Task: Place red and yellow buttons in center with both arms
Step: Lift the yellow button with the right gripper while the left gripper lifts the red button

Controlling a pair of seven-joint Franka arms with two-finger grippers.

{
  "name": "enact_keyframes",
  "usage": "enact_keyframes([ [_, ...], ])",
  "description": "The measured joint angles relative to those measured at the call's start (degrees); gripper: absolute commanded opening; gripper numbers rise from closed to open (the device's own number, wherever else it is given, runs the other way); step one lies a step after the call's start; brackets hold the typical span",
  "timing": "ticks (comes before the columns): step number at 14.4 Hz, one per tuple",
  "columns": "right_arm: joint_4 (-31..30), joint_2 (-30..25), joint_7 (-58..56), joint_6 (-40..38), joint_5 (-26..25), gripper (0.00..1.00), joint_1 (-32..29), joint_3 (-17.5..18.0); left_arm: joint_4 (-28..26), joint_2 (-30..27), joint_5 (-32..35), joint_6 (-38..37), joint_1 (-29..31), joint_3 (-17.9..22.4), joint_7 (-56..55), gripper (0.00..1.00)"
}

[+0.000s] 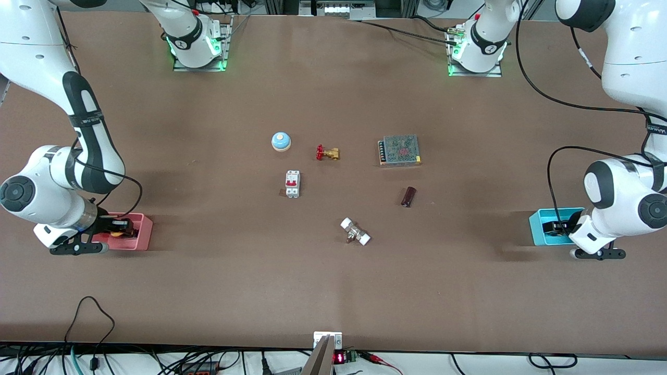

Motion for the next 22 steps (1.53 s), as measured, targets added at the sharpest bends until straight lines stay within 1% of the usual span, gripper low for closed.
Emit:
enact_keyframes([
  [1,0.2,-0.7,-0.7,-1.4,0.0,0.41,0.0,0.0,0.0,0.1,0.0,0.0,0.0,0.0,0.0,0.38],
  [2,0.4,-2.0,-1.3,-3.5,0.0,0.41,0.0,0.0,0.0,0.1,0.0,0.0,0.0,0.0,0.0,0.34],
  [4,0.7,-5.4,-2.4,-8.6,0.0,0.41,0.1,0.2,0.1,0.1,0.0,0.0,0.0,0.0,0.0,0.33],
  [5,0.8,-7.5,-2.5,-11.3,0.0,0.41,0.1,0.8,0.2,0.1,0.0,0.0,0.0,0.0,0.0,0.33],
  [7,0.9,-11.7,-1.1,-17.1,0.0,0.41,0.2,3.3,0.3,0.0,0.0,0.0,0.1,0.0,0.0,0.33],
  [9,0.7,-15.4,5.0,-23.0,0.1,0.41,0.8,7.1,0.7,-0.6,0.0,-0.5,0.1,0.0,0.1,0.33],
  [10,0.0,-16.7,8.3,-24.2,0.1,0.41,1.6,8.8,1.2,-1.3,0.0,-2.0,0.1,0.0,0.5,0.33],
  [11,-1.1,-17.5,11.6,-24.3,0.1,0.41,2.7,10.1,2.1,-2.3,0.0,-4.5,0.1,0.0,1.3,0.33],
  [13,-3.6,-17.8,17.7,-22.4,0.0,0.41,5.9,11.2,3.5,-5.0,0.0,-9.6,0.1,0.0,3.2,0.33],
  [16,-10.2,-17.3,23.4,-13.0,0.0,0.41,10.1,11.3,4.0,-9.1,0.0,-14.2,-0.5,-0.7,4.1,0.33],
  [18,-14.5,-16.5,25.5,-6.5,-1.2,0.41,12.2,11.3,4.0,-10.8,-0.1,-18.0,-2.4,-2.0,3.0,0.33],
  [20,-16.4,-15.3,26.3,-3.9,-2.4,0.41,13.2,11.3,3.7,-11.2,-0.3,-19.8,-4.9,-4.1,-1.2,0.33],
  [22,-16.6,-14.1,26.3,-3.3,-2.5,0.41,13.2,11.2,2.2,-10.9,-0.3,-19.8,-6.7,-8.0,-8.5,0.33],
])
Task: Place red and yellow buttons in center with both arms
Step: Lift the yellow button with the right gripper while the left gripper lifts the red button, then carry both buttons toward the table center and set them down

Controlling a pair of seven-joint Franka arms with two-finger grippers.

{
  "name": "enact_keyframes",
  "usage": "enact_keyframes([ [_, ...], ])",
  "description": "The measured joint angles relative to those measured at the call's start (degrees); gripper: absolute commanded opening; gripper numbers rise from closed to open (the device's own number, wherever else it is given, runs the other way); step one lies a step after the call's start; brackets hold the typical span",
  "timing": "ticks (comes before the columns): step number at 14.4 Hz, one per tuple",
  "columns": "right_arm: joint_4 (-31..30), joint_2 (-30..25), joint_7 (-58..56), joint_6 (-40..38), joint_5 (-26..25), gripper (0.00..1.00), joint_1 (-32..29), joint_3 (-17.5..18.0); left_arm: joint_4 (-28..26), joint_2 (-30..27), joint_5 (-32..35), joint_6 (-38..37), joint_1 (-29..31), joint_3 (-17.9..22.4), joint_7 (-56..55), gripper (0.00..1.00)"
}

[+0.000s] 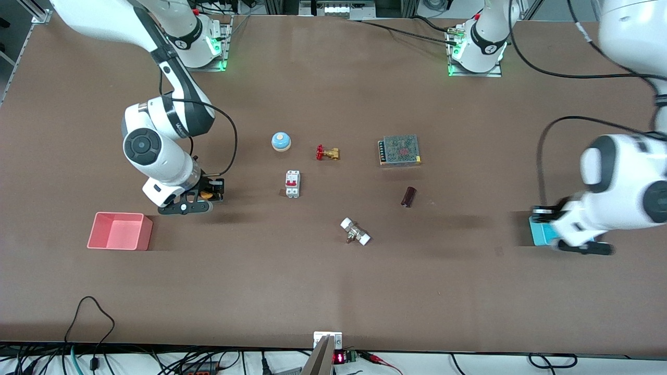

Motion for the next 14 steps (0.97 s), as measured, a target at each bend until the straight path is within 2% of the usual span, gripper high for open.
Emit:
enact_keyframes([
  [3,0.0,1.2,0.0,0.8,0.0,0.42,0.0,-0.1,-2.3,1.3,0.0,0.8,-2.6,-4.7,-11.3,0.32],
  [6,0.0,2.2,0.0,1.2,0.0,0.43,0.1,-0.1,-5.4,1.6,0.0,3.2,-7.5,-5.3,-18.7,0.31],
  [8,0.0,2.8,0.0,1.5,0.0,0.43,0.2,-0.1,-9.6,1.1,0.0,8.6,-9.8,-5.3,-21.6,0.31],
  [12,0.0,3.7,0.0,1.7,0.0,0.48,0.7,0.0,-19.3,-1.1,0.0,20.3,-10.0,-5.2,-22.2,0.31],
  [14,0.0,3.9,0.0,1.7,0.0,0.49,0.8,0.0,-21.7,-2.1,0.0,22.2,-10.0,-5.1,-23.2,0.31],
])
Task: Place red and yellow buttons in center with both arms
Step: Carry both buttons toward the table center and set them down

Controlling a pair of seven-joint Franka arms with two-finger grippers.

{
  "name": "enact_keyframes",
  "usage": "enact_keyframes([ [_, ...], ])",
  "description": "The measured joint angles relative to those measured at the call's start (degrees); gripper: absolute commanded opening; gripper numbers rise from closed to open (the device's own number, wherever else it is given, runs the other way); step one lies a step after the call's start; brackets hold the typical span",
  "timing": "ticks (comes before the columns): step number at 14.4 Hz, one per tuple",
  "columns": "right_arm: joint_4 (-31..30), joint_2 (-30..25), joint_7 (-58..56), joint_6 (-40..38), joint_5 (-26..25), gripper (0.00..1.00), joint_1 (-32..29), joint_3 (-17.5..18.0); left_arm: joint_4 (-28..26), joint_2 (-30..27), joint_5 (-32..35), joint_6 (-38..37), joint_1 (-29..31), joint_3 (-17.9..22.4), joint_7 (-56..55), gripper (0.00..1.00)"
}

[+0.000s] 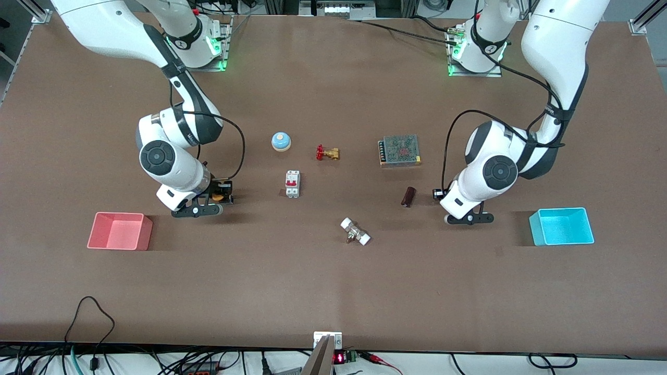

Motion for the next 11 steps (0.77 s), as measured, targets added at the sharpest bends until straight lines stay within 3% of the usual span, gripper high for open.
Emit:
enact_keyframes([
  [2,0.0,0.2,0.0,0.0,0.0,0.53,0.0,0.0,-1.5,-0.6,0.0,1.1,0.0,0.0,-1.4,0.31],
  [3,0.0,0.3,0.0,0.0,0.0,0.61,0.0,0.0,-2.4,-0.7,0.0,2.2,0.0,0.0,-2.2,0.31],
  [4,0.0,0.4,0.0,0.1,0.0,0.77,0.0,0.0,-3.3,-0.7,0.0,3.2,0.0,0.0,-2.5,0.31],
  [5,0.0,0.4,0.0,0.1,0.0,1.0,0.0,0.0,-4.1,-0.7,0.0,4.0,0.0,0.0,-2.6,0.31],
  [11,4.1,-0.9,0.0,-0.8,0.6,1.0,-0.5,-0.2,-5.4,-0.7,0.0,5.7,-0.4,0.0,-2.6,0.33],
])
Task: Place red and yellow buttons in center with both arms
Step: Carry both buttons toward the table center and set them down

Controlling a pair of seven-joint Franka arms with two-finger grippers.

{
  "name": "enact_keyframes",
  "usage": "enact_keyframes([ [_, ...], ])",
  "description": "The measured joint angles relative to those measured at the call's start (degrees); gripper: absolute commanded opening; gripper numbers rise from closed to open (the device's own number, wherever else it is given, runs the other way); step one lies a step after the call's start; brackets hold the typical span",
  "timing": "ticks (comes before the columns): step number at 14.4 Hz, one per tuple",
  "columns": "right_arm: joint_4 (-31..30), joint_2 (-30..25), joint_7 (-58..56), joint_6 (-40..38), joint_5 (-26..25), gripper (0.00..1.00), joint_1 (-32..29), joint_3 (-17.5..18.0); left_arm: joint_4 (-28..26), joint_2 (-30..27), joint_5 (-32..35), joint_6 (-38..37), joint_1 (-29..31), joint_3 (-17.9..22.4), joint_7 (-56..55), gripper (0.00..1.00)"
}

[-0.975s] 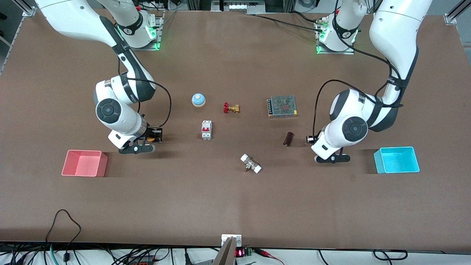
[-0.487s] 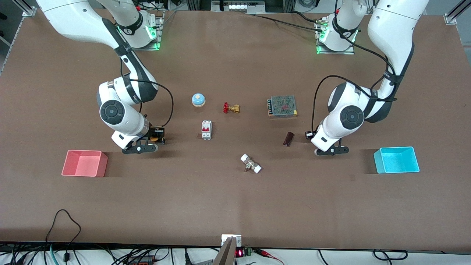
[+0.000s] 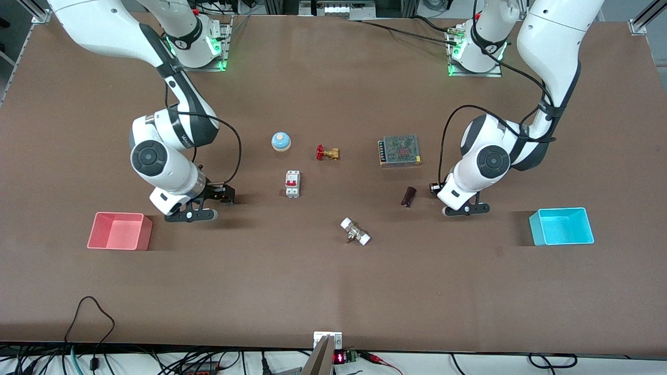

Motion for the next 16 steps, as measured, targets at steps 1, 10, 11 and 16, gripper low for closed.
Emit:
enact_keyframes([
  [1,1.4,-0.9,0.0,-1.0,0.9,1.0,0.0,0.0,0.0,0.0,0.0,0.0,0.0,0.0,0.0,0.45],
  [10,11.9,-15.4,-1.4,-20.9,2.0,1.0,-3.8,-1.6,0.3,-2.5,0.0,0.1,0.0,0.0,0.1,1.0],
  [11,12.1,-17.3,-1.5,-24.5,2.0,1.0,-3.8,-1.8,0.5,-4.1,0.1,-0.5,0.0,0.0,0.5,1.0],
  [16,13.5,-24.3,-7.2,-34.4,2.0,1.0,-3.8,-5.2,12.6,-11.6,0.1,-19.3,1.5,0.8,8.7,1.0],
])
